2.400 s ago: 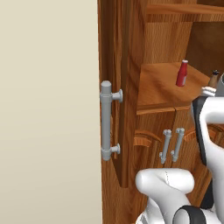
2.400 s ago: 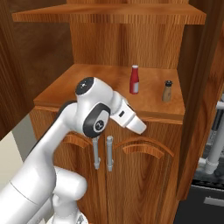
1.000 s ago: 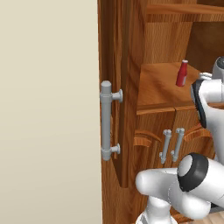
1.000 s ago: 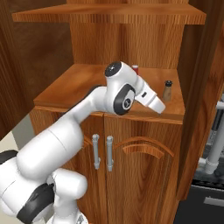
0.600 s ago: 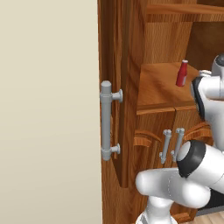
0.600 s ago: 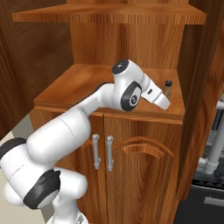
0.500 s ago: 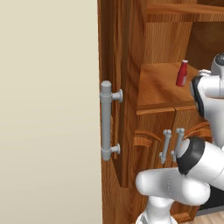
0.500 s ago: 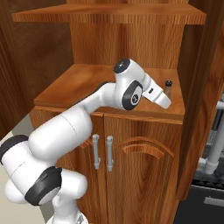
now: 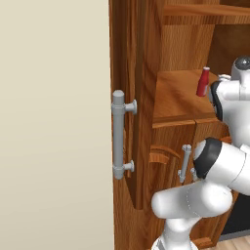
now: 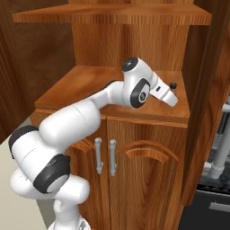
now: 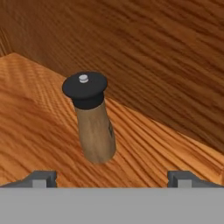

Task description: Take 2 condiments from the cabinet and move them on the counter near the stove.Make sure the condiments are lined up with each other, next to each other.

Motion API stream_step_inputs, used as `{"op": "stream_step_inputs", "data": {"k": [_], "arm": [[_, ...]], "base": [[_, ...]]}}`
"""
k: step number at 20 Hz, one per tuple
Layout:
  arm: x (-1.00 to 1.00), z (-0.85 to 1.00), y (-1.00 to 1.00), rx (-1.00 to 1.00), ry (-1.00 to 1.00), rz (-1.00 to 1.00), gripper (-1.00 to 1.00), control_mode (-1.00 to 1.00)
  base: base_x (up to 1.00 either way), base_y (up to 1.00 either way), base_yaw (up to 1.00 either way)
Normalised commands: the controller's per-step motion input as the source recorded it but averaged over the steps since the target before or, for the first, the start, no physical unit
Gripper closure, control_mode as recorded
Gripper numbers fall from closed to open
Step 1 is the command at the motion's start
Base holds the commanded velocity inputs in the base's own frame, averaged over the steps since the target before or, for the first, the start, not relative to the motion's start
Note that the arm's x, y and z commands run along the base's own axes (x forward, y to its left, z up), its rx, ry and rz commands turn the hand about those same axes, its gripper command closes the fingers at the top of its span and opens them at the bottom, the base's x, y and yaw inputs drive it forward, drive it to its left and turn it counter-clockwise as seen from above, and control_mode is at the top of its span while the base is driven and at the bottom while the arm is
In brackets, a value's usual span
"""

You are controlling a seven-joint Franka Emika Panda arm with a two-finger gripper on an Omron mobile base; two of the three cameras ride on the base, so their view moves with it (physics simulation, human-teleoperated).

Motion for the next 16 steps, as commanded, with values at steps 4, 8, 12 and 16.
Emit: {"op": "stream_step_inputs", "data": {"k": [4,8,12,16], "arm": [[0.22,-0.04,-0.09,0.0,0.0,0.01,-1.0,-1.0],[0.16,-0.11,-0.11,0.0,0.0,0.02,-1.0,-1.0],[0.13,-0.13,-0.1,0.0,0.0,0.01,-1.0,-1.0],[0.08,-0.1,-0.06,0.0,0.0,0.0,-1.0,-1.0]], "base": [[0.0,0.0,0.0],[0.0,0.0,0.0],[0.0,0.0,0.0],[0.0,0.0,0.0]]}}
